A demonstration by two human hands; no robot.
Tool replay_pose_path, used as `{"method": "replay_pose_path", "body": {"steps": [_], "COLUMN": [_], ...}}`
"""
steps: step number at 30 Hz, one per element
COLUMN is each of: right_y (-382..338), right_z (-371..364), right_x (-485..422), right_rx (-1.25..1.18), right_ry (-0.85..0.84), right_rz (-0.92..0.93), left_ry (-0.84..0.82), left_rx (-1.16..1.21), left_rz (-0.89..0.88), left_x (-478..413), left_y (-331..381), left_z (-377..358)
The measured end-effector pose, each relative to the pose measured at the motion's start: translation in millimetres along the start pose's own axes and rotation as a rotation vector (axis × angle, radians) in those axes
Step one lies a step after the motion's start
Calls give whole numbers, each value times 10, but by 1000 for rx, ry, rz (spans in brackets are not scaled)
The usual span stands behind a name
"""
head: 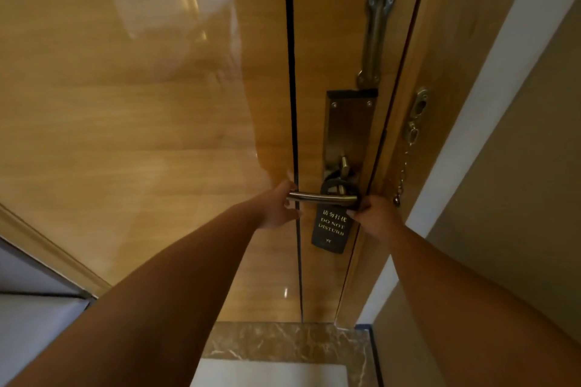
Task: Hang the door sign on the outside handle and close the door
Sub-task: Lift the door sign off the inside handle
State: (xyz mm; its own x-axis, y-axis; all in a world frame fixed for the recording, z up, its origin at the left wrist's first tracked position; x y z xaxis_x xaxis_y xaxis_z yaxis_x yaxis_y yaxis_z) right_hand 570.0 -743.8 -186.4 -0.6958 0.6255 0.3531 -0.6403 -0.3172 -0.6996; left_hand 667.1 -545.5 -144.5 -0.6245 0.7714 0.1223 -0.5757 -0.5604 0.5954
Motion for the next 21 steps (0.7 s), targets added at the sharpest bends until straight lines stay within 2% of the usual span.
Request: {"method": "replay_pose_path", "body": {"steps": [5, 10, 16, 21], "right_y": [18, -67, -348, -607], "right_z": [152, 262, -119, -463], "right_x": [177, 398, 658, 729], "right_rx": [75, -7, -50, -241], "right_ry": [23, -88, -125, -181], "right_rz": [118, 121, 171, 128], "left_ry": [-57, -93, -94, -16], "left_rx": [-89, -148, -171, -101], "left_rz": [30, 38, 91, 202], "left_x": [22, 168, 434, 667], "left_y": [10, 15, -229, -582], "left_z": [41, 139, 354, 585]}}
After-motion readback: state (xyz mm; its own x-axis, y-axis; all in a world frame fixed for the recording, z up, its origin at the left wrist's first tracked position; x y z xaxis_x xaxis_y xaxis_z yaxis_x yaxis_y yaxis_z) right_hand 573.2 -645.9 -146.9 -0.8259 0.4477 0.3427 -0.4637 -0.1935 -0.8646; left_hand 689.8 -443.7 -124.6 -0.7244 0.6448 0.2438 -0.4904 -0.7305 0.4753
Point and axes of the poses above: each hand's wrist, its own x-axis away from the middle knuckle, its own z-axis out of the back of the hand, y = z × x, the point moved 7 cm from there along -x, towards the middle knuckle, and after that the axes turned 12 degrees about -z, right-handed, at the moved point
